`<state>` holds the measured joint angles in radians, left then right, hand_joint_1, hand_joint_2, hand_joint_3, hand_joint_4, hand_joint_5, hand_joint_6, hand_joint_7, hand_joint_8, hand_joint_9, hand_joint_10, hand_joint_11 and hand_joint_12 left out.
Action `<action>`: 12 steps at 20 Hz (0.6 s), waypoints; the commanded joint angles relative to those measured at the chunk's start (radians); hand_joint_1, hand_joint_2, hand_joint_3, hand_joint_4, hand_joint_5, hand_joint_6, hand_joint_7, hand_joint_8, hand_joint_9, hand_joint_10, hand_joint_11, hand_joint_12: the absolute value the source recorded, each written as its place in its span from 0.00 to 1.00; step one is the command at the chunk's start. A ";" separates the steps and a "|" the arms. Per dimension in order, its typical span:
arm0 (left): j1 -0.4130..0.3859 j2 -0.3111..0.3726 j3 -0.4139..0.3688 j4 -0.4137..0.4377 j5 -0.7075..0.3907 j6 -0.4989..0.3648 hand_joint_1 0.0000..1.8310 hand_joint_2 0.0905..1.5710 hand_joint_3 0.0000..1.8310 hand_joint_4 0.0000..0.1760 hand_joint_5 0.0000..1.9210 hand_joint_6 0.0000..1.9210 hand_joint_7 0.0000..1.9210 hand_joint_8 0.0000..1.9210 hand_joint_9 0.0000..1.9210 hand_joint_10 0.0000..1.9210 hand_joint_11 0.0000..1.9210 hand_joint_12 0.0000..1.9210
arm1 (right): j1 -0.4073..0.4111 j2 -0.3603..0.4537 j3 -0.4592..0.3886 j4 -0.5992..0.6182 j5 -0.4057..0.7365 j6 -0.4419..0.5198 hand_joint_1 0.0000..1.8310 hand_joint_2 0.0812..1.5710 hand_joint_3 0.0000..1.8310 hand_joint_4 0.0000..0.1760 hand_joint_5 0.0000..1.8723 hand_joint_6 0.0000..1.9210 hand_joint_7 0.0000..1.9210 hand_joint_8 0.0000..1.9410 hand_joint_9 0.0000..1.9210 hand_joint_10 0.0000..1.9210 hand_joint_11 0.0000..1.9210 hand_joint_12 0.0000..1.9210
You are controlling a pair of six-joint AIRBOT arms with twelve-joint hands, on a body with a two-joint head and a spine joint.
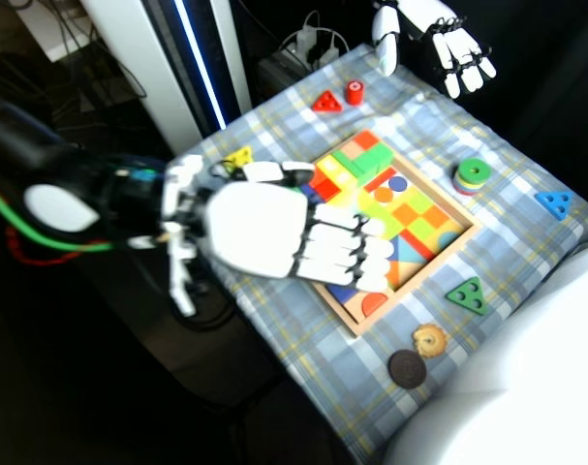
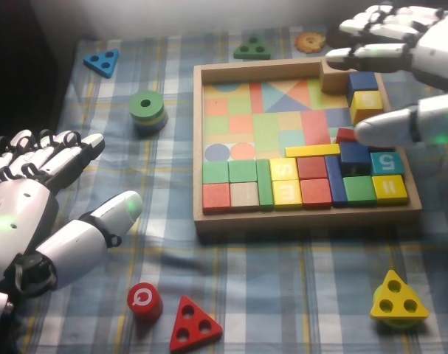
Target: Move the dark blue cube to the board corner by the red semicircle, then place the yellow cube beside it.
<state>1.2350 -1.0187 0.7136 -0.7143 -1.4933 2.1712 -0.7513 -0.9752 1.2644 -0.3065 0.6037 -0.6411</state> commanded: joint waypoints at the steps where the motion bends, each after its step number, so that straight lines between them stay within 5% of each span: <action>1: -0.009 0.000 0.004 0.048 -0.110 -0.006 0.00 0.70 0.00 0.53 0.17 0.00 0.12 0.00 0.09 0.00 0.00 0.00 | -0.009 0.013 -0.011 0.024 0.102 0.003 0.00 0.62 0.01 0.65 0.12 0.00 0.00 0.00 0.00 0.00 0.00 0.00; 2: -0.009 0.000 0.004 0.047 -0.110 -0.006 0.00 0.71 0.00 0.49 0.17 0.00 0.12 0.00 0.09 0.00 0.00 0.00 | -0.023 0.027 -0.021 0.031 0.102 0.002 0.00 0.63 0.01 0.76 0.12 0.00 0.00 0.00 0.00 0.00 0.00 0.00; 3: -0.009 0.000 0.003 0.046 -0.111 -0.006 0.00 0.71 0.00 0.45 0.17 0.00 0.12 0.00 0.09 0.00 0.00 0.00 | -0.040 0.042 -0.029 0.048 0.102 0.000 0.00 0.64 0.01 0.68 0.12 0.00 0.00 0.00 0.00 0.00 0.00 0.00; 4: -0.009 0.000 0.003 0.046 -0.111 -0.006 0.00 0.70 0.00 0.52 0.16 0.00 0.11 0.00 0.09 0.00 0.00 0.00 | -0.061 0.058 -0.039 0.077 0.102 -0.013 0.00 0.65 0.02 0.53 0.13 0.00 0.00 0.00 0.00 0.00 0.00 0.00; 5: -0.008 0.001 0.002 0.046 -0.111 -0.006 0.00 0.70 0.00 0.48 0.16 0.00 0.11 0.00 0.09 0.00 0.00 0.00 | -0.075 0.066 -0.042 0.095 0.102 -0.018 0.00 0.65 0.02 0.53 0.13 0.00 0.00 0.00 0.00 0.00 0.00 0.00; 9: -0.008 0.000 0.002 0.045 -0.111 -0.006 0.00 0.70 0.00 0.63 0.15 0.00 0.11 0.00 0.08 0.00 0.00 0.00 | -0.110 0.069 -0.042 0.120 0.102 -0.020 0.00 0.58 0.00 0.81 0.15 0.01 0.00 0.00 0.00 0.00 0.00 0.00; 11: -0.009 0.000 0.001 0.045 -0.111 -0.006 0.00 0.70 0.00 0.54 0.16 0.00 0.11 0.00 0.08 0.00 0.00 0.00 | -0.121 0.069 -0.042 0.134 0.101 -0.037 0.00 0.58 0.00 0.85 0.15 0.01 0.00 0.00 0.00 0.00 0.00 0.00; 12: -0.009 0.000 0.001 0.045 -0.111 -0.006 0.00 0.70 0.00 0.56 0.16 0.00 0.11 0.00 0.09 0.00 0.00 0.00 | -0.128 0.069 -0.041 0.151 0.101 -0.054 0.00 0.57 0.00 0.86 0.15 0.01 0.00 0.00 0.00 0.00 0.00 0.00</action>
<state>1.2350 -1.0187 0.7132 -0.7197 -1.4925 2.1712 -0.8898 -0.9096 1.2232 -0.1844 0.6006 -0.6926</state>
